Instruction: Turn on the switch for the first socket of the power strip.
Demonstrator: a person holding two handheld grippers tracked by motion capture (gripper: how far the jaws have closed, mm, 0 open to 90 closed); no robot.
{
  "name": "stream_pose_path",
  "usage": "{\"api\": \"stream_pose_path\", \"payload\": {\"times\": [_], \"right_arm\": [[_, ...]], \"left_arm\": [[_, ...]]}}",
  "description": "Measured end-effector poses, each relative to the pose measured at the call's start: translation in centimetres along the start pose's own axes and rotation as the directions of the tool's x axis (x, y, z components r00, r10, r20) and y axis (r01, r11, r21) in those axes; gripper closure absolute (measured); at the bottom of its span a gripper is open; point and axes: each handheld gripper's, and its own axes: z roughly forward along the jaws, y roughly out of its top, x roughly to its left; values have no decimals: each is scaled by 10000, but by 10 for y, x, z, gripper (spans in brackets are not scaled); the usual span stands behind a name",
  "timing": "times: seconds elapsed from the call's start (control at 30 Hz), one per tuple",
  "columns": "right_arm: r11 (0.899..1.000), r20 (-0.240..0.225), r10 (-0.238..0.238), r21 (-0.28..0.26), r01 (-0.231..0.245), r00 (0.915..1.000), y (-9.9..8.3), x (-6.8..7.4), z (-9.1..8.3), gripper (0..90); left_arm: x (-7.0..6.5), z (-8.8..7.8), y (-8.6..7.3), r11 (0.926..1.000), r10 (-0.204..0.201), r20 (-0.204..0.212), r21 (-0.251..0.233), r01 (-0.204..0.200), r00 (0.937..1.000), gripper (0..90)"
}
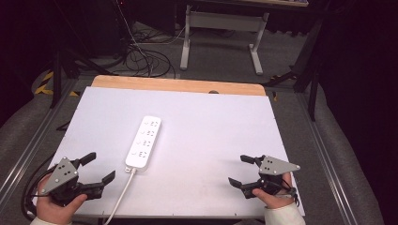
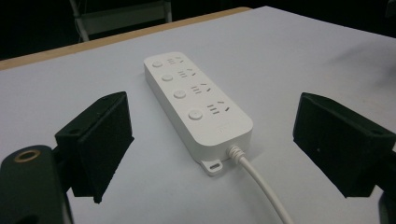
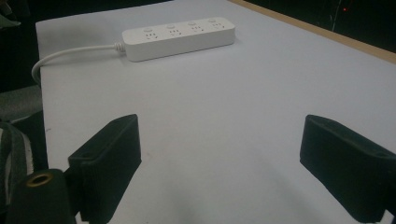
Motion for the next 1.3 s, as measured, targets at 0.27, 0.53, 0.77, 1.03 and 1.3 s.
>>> {"api": "stream_pose_path", "payload": {"times": [0.27, 0.53, 0.77, 1.03, 1.3], "right_arm": [[10000, 35, -70, 51, 70, 10000, -1, 1, 1, 145], [9999, -25, -80, 122, 80, 10000, -2, 2, 2, 153], [9999, 35, -69, 75, 69, 10000, -2, 2, 2, 153], [9997, -42, 30, 239, -29, 10000, -6, 2, 6, 153], [9997, -103, 68, 238, -66, 9999, -7, 1, 7, 153]], "left_arm": [[0, -2, 3, 9998, -34, 165, 178, 31, 9999, 156], [-1, 1, 5, 9994, 57, 355, 345, -69, 9994, 120], [-1, 0, 6, 9982, 201, 151, 557, -209, 9997, 171], [0, 0, 15, 9975, 175, 294, 675, -195, 9994, 234], [0, 4, 30, 9963, 341, 418, 778, -373, 9985, 242]]}}
